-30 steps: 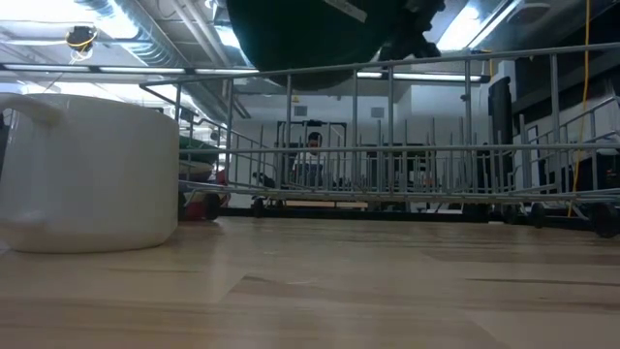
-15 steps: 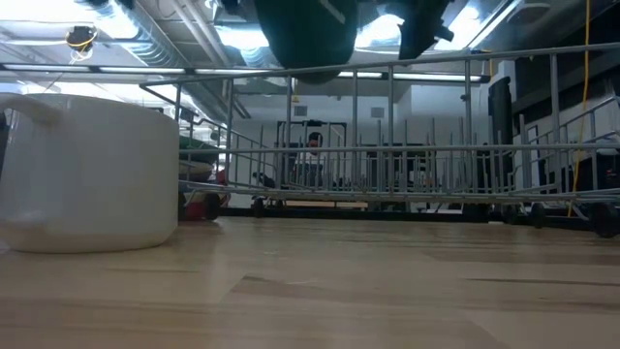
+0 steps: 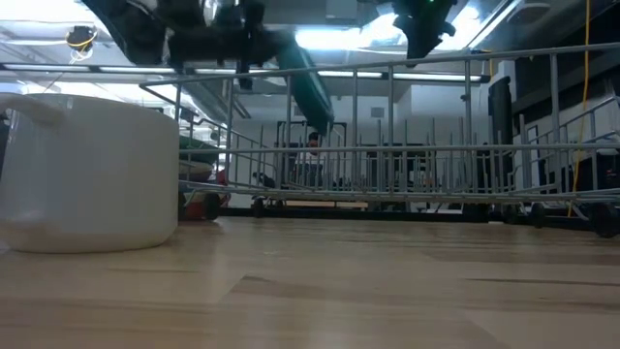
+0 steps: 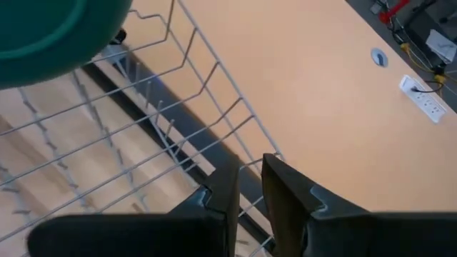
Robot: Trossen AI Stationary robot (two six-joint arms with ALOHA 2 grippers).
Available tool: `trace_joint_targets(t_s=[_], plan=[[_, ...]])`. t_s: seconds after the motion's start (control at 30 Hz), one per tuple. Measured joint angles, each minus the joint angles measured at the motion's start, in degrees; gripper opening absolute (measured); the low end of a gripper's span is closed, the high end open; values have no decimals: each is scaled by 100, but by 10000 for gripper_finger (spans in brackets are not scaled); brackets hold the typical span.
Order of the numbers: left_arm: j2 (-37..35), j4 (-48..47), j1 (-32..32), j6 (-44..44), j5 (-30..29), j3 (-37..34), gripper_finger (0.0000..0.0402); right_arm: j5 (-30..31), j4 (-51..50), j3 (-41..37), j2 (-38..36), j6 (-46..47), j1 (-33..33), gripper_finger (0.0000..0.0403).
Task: Sort dishes
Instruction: Put the bottom green plate into the dishwasher rack
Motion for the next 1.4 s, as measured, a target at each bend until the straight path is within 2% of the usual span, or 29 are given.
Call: trace_joint_targets(t_s=[0.2, 0.37, 0.5, 1.13, 1.4], plan=[[604, 329, 572, -732, 363, 140, 1, -289, 18, -2, 0, -3, -259, 65], [972, 310, 736, -798, 696, 514, 1, -706, 159, -7, 0, -5, -357, 65], [1217, 267, 743, -804, 719, 713, 0, -760, 195, -7, 0, -10, -345, 65], [1277, 457, 1038, -856, 661, 737, 0, -758, 144, -9, 0, -297, -345, 65], [1277, -197, 1071, -896, 710, 737, 0, -758, 143, -9, 0, -299, -345, 65]])
